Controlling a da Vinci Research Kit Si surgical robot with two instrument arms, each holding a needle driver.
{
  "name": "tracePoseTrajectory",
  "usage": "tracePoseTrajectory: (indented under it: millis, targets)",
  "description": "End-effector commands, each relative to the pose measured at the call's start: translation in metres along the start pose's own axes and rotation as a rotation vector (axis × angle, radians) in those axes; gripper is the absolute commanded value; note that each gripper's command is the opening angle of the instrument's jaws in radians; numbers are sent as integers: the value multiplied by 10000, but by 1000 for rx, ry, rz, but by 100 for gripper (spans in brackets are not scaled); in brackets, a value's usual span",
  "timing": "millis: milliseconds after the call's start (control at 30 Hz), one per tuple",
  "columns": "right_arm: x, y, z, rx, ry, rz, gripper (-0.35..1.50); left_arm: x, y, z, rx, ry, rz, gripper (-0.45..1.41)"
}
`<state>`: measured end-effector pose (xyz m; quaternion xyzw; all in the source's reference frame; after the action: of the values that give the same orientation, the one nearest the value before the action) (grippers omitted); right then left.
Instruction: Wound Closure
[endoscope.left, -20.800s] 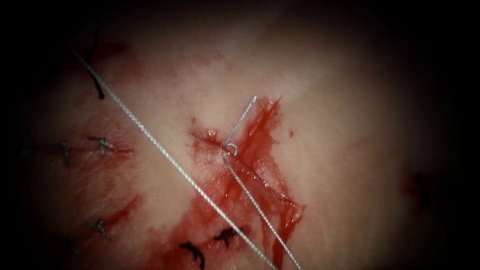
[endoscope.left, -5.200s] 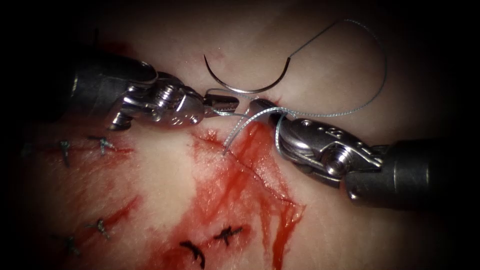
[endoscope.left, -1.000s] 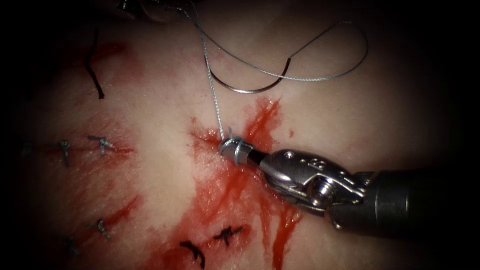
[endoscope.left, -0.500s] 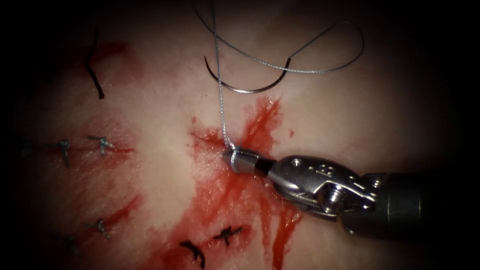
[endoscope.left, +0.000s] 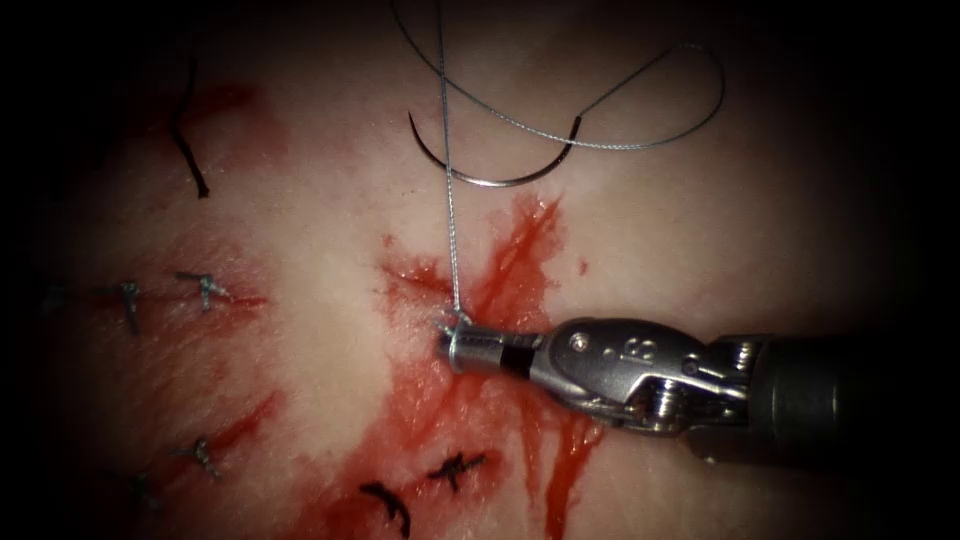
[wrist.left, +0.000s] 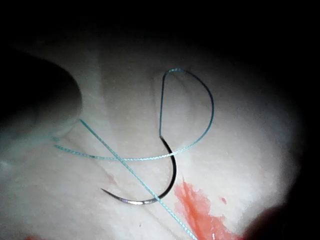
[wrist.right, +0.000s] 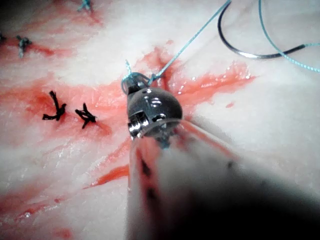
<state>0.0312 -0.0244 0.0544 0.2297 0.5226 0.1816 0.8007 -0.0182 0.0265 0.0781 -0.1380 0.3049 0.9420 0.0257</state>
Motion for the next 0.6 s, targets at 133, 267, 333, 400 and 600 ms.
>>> tracePoseTrajectory:
  millis: [133, 267, 333, 400, 600]
  targets:
    - [-7, -16, 17, 77, -25, -40, -35, 6, -17, 4, 45, -19, 19, -45]
    - [-9, -25, 20, 100, -34, -71, -35, 9, -33, 4, 132, -46, 8, -45]
    - [-8, -27, 21, 104, -38, -75, -35, 9, -37, 3, 140, -34, 12, -45]
    - [-3, -23, 17, 22, -8, -57, -35, 9, -36, 3, 133, -14, 29, -45]
    - [43, 16, -5, -100, 30, -250, -35, 12, -25, 2, 131, 19, 48, -45]
